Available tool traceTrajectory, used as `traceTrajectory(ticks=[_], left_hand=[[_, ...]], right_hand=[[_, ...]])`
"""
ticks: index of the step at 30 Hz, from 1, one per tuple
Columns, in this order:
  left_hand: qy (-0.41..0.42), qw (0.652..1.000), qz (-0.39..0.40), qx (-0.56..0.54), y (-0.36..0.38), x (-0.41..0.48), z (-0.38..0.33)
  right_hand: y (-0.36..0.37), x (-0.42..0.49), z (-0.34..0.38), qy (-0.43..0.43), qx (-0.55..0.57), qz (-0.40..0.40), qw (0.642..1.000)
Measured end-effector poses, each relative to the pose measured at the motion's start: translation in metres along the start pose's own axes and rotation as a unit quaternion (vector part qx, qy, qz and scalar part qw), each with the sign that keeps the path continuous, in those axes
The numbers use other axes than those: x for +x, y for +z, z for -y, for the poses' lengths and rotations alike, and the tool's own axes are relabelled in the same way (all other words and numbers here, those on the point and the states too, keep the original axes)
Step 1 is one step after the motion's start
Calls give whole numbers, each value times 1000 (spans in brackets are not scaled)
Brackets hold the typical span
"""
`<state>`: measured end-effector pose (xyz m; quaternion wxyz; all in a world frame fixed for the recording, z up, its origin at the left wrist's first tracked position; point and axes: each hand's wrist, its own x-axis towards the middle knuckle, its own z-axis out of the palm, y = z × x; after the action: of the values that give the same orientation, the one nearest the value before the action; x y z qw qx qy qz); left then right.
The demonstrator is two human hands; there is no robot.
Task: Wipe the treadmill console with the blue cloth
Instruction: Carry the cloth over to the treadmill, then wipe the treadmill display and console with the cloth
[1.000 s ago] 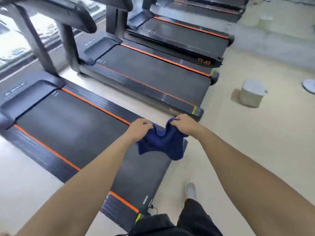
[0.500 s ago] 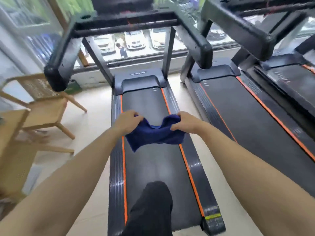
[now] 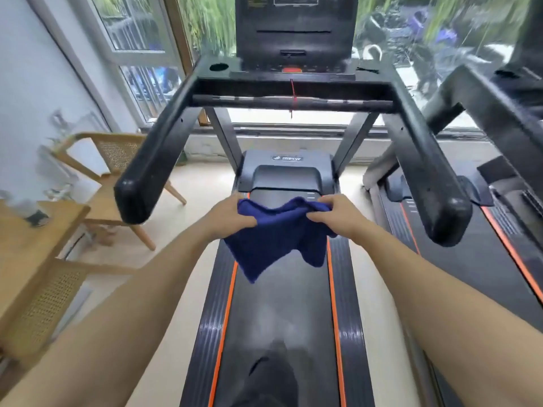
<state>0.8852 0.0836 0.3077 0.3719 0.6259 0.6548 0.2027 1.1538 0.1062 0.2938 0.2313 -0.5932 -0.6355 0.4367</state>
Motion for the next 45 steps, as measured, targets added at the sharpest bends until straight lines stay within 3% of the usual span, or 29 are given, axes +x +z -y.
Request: traceTrajectory(ticks=[4, 12, 28, 36, 40, 45], left_hand=[[-12, 1000, 2, 19, -69, 52, -49], [3, 991, -127, 50, -160, 151, -129], [-1, 975, -213, 68, -259, 414, -214], [23, 966, -254, 28, -296, 520, -245], [47, 962, -270, 3, -316, 572, -246], [121, 937, -323, 46, -350, 637, -238]], right_hand=[[-47, 54, 77, -2, -8, -23, 1000], [-119, 149, 188, -33, -85, -74, 993], [-232, 429, 243, -90, 61, 59, 992], [-252, 556, 275, -114, 4, 55, 992], [-246, 599, 294, -76, 67, 42, 994], [-248, 638, 318, -68, 117, -1, 991]])
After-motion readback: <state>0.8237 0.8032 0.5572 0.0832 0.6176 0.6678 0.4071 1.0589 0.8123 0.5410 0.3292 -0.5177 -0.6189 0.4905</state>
